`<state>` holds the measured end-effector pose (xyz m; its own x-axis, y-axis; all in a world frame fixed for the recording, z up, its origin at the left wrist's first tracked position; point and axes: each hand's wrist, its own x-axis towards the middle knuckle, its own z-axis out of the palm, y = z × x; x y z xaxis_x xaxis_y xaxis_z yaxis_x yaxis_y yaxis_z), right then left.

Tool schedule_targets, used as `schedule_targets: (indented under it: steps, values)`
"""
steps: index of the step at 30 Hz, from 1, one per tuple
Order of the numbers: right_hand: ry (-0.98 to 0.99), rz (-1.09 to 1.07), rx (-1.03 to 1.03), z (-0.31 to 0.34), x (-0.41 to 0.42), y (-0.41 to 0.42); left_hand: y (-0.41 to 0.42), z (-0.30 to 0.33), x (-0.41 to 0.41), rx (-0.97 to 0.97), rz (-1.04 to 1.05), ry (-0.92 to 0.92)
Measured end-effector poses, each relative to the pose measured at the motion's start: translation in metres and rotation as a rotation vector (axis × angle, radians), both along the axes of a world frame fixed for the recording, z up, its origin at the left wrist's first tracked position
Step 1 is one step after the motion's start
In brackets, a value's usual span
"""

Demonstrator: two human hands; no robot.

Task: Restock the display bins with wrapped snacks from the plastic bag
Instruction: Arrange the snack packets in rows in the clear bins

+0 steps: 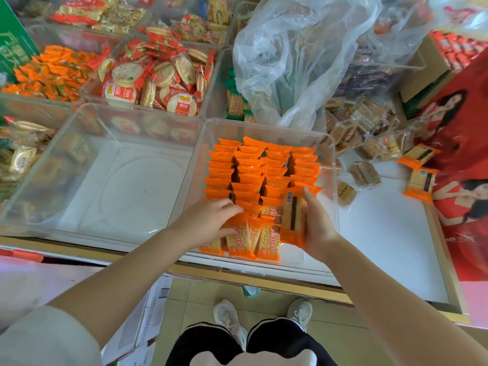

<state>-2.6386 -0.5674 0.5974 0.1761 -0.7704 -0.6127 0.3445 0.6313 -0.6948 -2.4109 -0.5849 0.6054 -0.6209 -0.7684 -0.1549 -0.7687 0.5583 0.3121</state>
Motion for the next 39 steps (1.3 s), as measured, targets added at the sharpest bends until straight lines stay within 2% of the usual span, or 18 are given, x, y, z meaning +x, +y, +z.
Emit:
schedule_targets:
  steps: [3,5,10,13,16,19,21,24,31,39]
  values:
    - [-0.008,-0.006,-0.068,-0.004,-0.004,-0.003,0.001,-0.005,-0.01,0.033,-0.067,-0.005]
    - [0.114,0.011,-0.075,-0.01,-0.007,-0.002,0.0,-0.006,-0.012,0.052,-0.114,0.014]
    - [0.566,0.207,-0.112,-0.021,-0.002,0.006,-0.005,-0.011,-0.016,0.021,-0.158,-0.054]
    - [0.904,0.325,-0.238,-0.022,0.004,0.01,-0.01,-0.015,-0.019,0.066,-0.133,-0.088]
    - [1.152,0.427,-0.326,-0.026,0.01,0.014,-0.008,-0.019,-0.023,0.084,-0.138,-0.126]
    - [1.465,0.629,-0.463,-0.026,0.015,0.016,-0.009,-0.023,-0.026,0.065,-0.117,-0.168]
    - [1.594,0.738,-0.595,-0.023,0.015,0.014,-0.011,-0.023,-0.028,0.071,-0.102,-0.219]
    - [1.662,0.902,-0.748,-0.026,0.014,0.007,-0.014,-0.02,-0.031,0.078,-0.128,-0.263]
    - [1.718,1.012,-0.675,-0.028,0.018,0.003,-0.016,-0.019,-0.03,0.19,-0.138,-0.231]
    - [1.497,1.084,-0.61,-0.021,0.018,0.01,-0.013,-0.02,-0.025,0.165,-0.156,-0.244]
